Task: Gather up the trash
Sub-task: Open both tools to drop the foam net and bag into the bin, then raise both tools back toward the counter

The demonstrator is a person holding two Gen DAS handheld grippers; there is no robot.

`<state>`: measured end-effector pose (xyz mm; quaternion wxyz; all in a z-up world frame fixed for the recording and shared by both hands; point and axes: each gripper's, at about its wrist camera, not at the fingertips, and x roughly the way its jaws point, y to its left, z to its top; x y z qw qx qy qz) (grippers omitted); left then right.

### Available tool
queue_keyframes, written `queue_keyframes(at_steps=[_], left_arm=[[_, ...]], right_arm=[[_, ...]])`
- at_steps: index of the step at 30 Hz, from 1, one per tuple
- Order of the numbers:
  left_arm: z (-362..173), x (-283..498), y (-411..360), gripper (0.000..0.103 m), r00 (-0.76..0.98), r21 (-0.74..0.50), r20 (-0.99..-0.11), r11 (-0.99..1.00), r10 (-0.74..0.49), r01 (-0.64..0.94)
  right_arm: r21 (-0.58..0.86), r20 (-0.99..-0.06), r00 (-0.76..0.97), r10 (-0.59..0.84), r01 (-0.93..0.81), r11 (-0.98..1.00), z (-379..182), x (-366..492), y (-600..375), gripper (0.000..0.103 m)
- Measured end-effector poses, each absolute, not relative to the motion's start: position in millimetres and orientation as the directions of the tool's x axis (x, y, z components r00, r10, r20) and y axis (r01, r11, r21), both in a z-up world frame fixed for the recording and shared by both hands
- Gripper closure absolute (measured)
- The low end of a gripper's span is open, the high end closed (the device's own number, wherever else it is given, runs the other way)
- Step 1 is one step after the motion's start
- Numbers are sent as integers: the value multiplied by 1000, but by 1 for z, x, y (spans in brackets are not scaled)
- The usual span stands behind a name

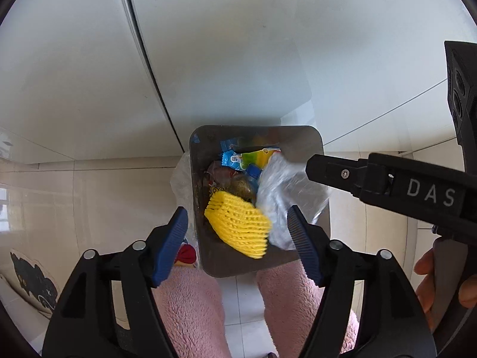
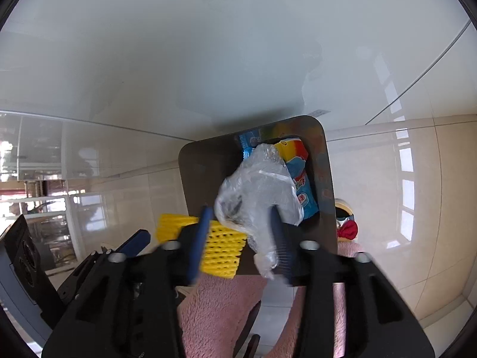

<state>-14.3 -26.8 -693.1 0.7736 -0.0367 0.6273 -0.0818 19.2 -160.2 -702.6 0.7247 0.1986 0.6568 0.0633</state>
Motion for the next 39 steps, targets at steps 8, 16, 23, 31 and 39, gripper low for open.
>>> queue_keyframes(at_steps=[8,16,23,31,39], left_arm=[[-670,-13,-23,14,248,-124,-959,989,-140,79],[-614,-19,-29,13,333,-107,-934,990,-133,94],[-551,-26,-34,13,428,-97,-893,989,-138,115],[-467,-36,-47,13,511,-71,-847,985,-143,157],[-386,-29,-62,13,554,-56,-818,981,-152,187]], right_arm=[[353,-931,169,324,190,916,-683,20,-168,18],[337,-926,234,295,163,927,-640,14,-178,17],[311,-901,347,259,103,945,-562,-1,-186,16],[285,-842,484,237,27,958,-463,-22,-197,16],[255,-780,588,215,-14,967,-370,-32,-220,16]])
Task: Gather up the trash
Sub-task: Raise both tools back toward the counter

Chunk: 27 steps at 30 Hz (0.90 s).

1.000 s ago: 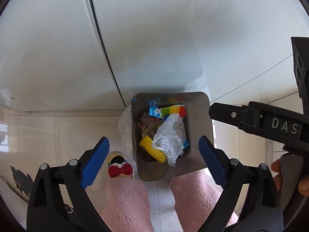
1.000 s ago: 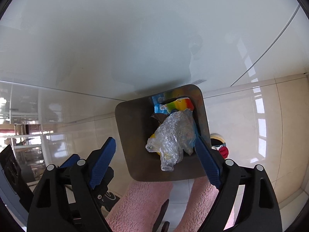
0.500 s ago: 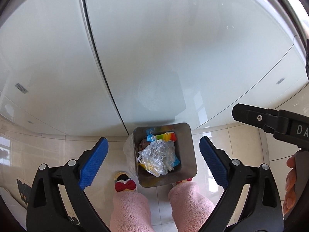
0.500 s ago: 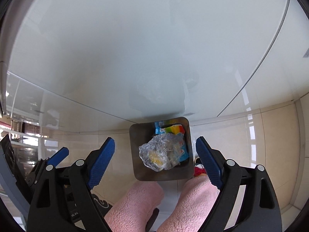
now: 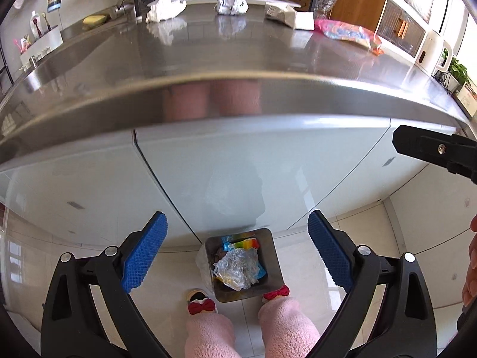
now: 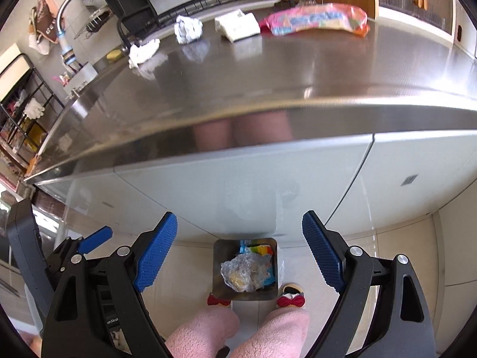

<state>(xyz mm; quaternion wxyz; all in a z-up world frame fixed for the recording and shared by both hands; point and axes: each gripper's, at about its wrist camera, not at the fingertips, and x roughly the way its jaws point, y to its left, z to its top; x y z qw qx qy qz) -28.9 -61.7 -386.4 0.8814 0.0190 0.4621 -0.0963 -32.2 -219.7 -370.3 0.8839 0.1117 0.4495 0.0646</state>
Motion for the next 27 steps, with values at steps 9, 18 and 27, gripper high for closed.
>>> queue_keyframes(at_steps=[9,18,27], left_arm=[[-313,18,-84,13,559,-105,-801,969,-217,226],[-280,95,-120,13,586,-55,-789,971,-185,232],[-277,160,-166,13,586,-59,-786,967,-197,246]], right_arm=[[230,-725,670,158,19,973,-291,-6,-261,16],[262,-741,661,117,124,957,-261,67,-318,16],[223,-780,623,52,200,954,-279,131,-353,16]])
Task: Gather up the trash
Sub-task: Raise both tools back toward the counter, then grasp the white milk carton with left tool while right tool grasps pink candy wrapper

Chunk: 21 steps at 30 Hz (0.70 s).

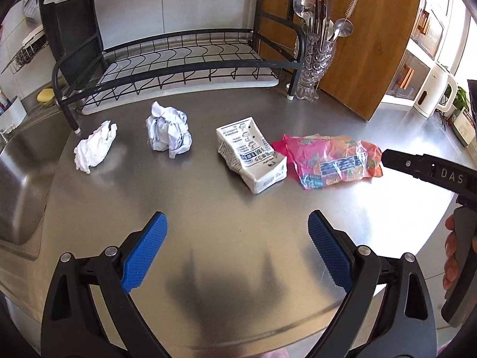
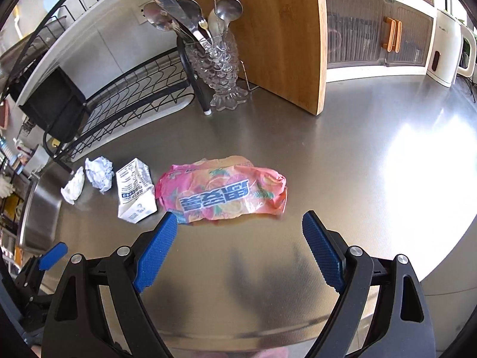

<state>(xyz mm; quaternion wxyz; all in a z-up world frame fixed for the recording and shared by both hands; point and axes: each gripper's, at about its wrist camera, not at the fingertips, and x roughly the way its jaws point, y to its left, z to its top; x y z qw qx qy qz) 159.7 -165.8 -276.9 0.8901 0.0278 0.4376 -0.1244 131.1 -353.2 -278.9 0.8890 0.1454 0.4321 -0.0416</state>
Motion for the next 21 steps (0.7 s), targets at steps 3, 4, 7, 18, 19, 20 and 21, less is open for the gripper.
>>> queue_keyframes(at_steps=[3,4,7,18,19,20,21], left_arm=[[-278,177,-179,13,587,-56,-786,967,-196,248],[-279,182,-182,13,589,-49,-786,968,-190,246],[-282,200,-190,13,589,-42,-789,972,-174,231],[-313,238,-194,13,570,-4,-815,986,-99,165],[-315,239,-193,13,568,-4,-817,986,-98,164],[-318,240,-192,13,565,-5,-819,986,-98,164],[-320,241,-191,13,560,-9,-822,986,-102,165]], right_arm=[[223,-787,615,51,206,953,-287,146,-360,16],[222,-787,614,51,207,953,-288,149,-362,16],[221,-787,614,52,203,954,-292,160,-367,16],[229,-796,600,77,182,956,-307,191,-374,18],[234,-798,597,83,179,956,-309,192,-374,18],[237,-798,596,88,176,955,-311,193,-374,19],[238,-799,595,91,174,956,-312,194,-375,20]])
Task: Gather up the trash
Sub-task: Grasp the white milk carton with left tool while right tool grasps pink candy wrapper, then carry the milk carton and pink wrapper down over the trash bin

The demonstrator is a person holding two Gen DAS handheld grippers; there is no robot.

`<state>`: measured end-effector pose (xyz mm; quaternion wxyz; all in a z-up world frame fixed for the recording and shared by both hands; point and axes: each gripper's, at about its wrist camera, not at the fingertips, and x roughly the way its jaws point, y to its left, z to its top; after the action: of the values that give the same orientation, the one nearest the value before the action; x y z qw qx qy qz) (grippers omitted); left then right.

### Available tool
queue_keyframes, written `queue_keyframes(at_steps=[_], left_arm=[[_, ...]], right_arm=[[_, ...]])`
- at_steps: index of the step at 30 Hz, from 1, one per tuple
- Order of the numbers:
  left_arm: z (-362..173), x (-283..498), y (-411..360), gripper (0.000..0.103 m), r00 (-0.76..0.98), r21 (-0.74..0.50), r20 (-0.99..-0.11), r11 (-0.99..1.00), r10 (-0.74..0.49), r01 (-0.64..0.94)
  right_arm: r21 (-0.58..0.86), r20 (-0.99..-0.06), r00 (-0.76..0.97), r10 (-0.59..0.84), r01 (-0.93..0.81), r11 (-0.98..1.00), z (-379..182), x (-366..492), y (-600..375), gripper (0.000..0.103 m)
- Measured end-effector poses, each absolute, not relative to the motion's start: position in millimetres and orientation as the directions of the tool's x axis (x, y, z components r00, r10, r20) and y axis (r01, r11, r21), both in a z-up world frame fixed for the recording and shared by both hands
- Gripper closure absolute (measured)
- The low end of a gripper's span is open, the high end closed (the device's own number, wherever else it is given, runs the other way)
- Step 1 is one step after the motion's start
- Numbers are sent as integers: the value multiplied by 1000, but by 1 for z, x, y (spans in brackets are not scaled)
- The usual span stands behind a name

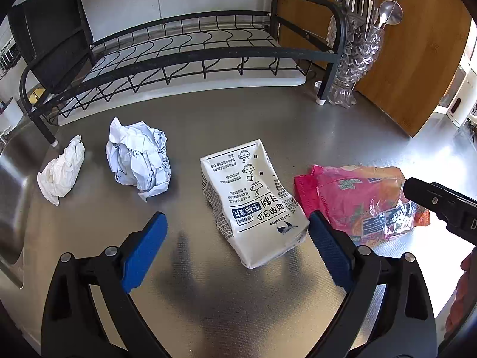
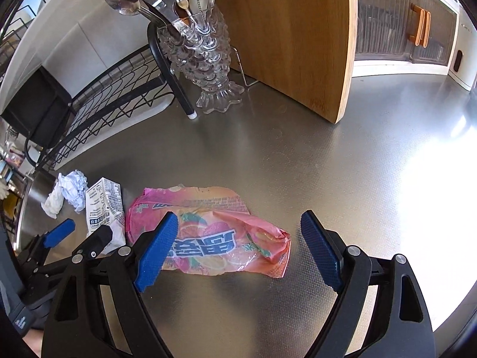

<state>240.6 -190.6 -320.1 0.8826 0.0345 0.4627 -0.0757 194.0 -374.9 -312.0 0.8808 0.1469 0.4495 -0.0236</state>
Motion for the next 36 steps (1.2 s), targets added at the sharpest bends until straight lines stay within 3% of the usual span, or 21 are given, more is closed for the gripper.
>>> queue_keyframes(at_steps=[3,8,9,15,27,36], left_arm=[[-326,243,-187,22,549,-20,-828,985,-112,171],[-332,246,-182,48,542,-26,-832,983,-121,180],[-331,246,-181,50,545,-22,-830,983,-119,182],[-331,243,-179,55,545,-12,-829,979,-123,204],[-306,204,-160,56,568,16,-815,976,-114,219],[-252,112,-126,56,617,9,-778,979,-122,205]], right_arm=[[261,-795,596,115,165,951,-317,197,-377,31],[262,-795,591,134,137,955,-321,202,-373,58],[259,-798,587,137,128,957,-321,203,-371,67],[243,-796,589,138,104,964,-323,206,-362,84],[194,-779,618,110,70,978,-299,178,-339,92],[213,-746,648,151,17,977,-259,103,-314,92]])
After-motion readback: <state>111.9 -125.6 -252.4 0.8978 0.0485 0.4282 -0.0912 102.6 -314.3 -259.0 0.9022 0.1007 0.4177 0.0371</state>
